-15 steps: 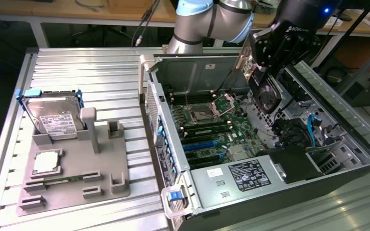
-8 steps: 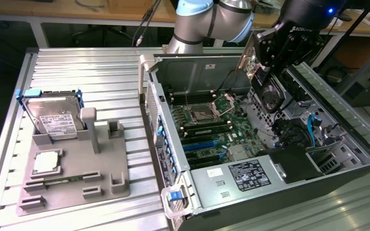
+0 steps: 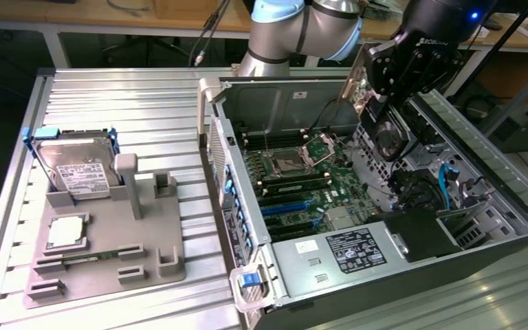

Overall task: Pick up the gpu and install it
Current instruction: 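Pick up the gpu and move the gpu toward the slot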

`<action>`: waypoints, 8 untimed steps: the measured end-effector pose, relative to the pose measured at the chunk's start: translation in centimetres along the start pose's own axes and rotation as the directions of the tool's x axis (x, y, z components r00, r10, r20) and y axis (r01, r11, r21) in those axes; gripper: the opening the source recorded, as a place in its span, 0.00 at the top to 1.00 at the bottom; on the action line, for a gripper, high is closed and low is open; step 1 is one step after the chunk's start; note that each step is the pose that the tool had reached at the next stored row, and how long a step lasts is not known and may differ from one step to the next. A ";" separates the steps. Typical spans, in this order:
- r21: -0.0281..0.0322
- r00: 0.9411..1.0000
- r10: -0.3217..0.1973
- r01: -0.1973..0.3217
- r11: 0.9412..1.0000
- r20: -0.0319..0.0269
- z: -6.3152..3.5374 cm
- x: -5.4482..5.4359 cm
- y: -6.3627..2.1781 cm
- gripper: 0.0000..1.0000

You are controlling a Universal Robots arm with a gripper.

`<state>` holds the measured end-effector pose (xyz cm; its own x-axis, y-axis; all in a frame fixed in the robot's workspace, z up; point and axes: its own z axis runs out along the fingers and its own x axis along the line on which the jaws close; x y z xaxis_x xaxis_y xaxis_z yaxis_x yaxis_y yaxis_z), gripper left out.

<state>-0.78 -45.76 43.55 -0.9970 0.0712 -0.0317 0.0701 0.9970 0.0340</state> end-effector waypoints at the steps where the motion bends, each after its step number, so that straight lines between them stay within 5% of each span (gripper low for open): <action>1: 0.000 1.000 0.000 0.000 1.000 0.000 0.00 -0.1 0.00 0.73; 8: 0.000 1.000 0.000 0.000 1.000 0.000 0.02 -0.5 0.03 0.73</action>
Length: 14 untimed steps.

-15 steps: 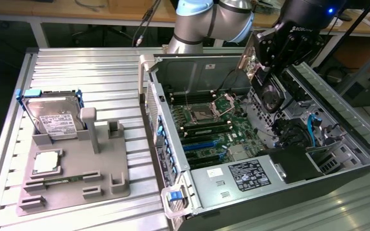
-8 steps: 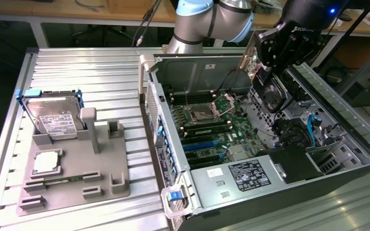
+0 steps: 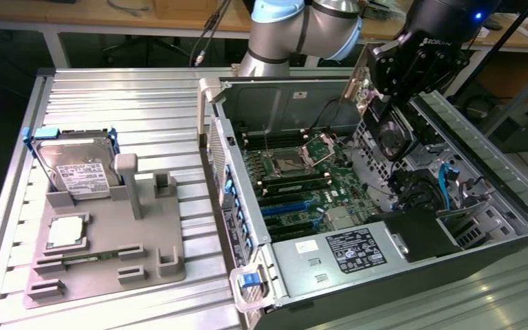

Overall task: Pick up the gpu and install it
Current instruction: 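Pick up the gpu and move the gpu toward the slot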

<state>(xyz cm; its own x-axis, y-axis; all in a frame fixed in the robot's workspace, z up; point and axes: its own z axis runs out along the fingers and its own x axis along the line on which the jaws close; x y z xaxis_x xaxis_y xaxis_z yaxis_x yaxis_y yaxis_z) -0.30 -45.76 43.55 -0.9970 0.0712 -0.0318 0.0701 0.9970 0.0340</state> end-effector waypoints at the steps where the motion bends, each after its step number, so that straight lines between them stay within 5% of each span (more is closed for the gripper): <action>1: 0.000 1.000 0.000 0.000 1.000 0.000 0.00 -0.1 0.01 0.73; 14: 0.000 1.000 0.000 0.000 1.000 0.000 0.03 -0.9 0.07 0.73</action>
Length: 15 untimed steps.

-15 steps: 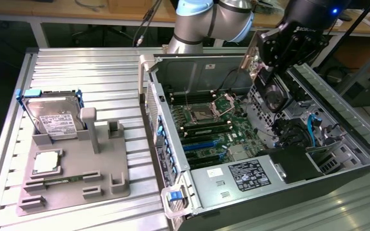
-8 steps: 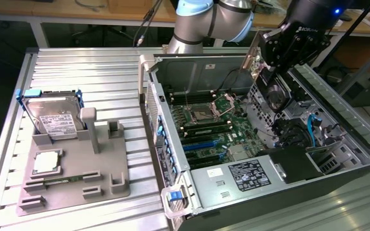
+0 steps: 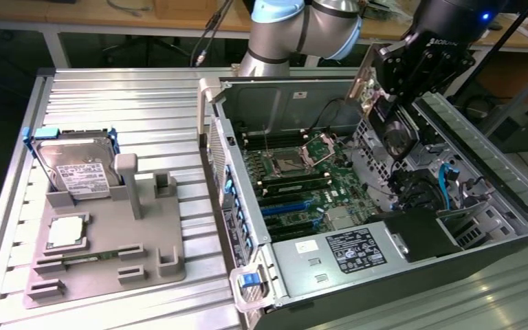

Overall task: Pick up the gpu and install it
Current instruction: 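Pick up the gpu and move the gpu toward the slot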

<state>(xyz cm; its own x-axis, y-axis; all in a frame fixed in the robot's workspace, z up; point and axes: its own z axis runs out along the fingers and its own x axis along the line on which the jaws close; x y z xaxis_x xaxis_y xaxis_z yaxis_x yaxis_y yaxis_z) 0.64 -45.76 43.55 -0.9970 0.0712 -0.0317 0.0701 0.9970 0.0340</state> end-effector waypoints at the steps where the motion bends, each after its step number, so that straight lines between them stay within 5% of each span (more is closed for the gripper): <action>1: 0.000 1.000 0.000 0.000 1.000 0.000 0.00 -0.1 0.01 0.73; 15: 0.000 1.000 0.000 0.000 1.000 0.000 0.04 -1.0 0.07 0.73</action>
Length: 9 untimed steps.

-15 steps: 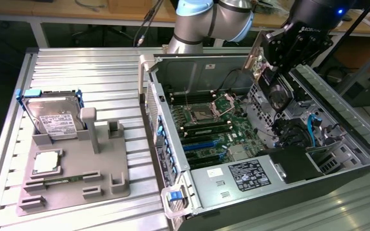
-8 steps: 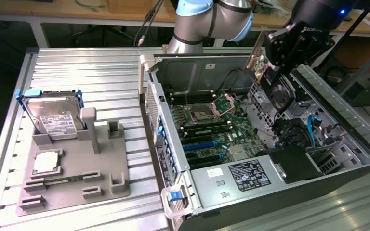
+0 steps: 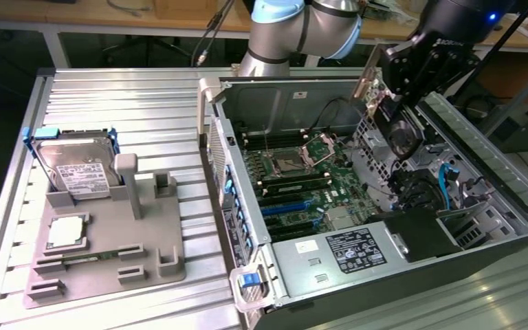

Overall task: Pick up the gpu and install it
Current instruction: 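Pick up the gpu and move the gpu toward the slot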

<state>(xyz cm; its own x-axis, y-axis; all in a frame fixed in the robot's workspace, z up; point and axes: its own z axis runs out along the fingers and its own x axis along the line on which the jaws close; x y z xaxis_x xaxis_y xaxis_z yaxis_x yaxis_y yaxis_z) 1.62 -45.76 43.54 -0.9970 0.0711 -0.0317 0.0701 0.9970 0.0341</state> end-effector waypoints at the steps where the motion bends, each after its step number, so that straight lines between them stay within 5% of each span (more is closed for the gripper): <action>1: 0.000 1.000 0.000 0.000 1.000 0.000 0.00 -0.1 0.00 0.73; 9: 0.000 1.000 0.000 0.000 1.000 0.000 0.02 -0.6 0.04 0.73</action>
<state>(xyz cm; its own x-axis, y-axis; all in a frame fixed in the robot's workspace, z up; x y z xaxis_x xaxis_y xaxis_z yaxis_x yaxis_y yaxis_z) 2.18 -45.76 43.55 -0.9970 0.0712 -0.0317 0.0701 0.9970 0.0340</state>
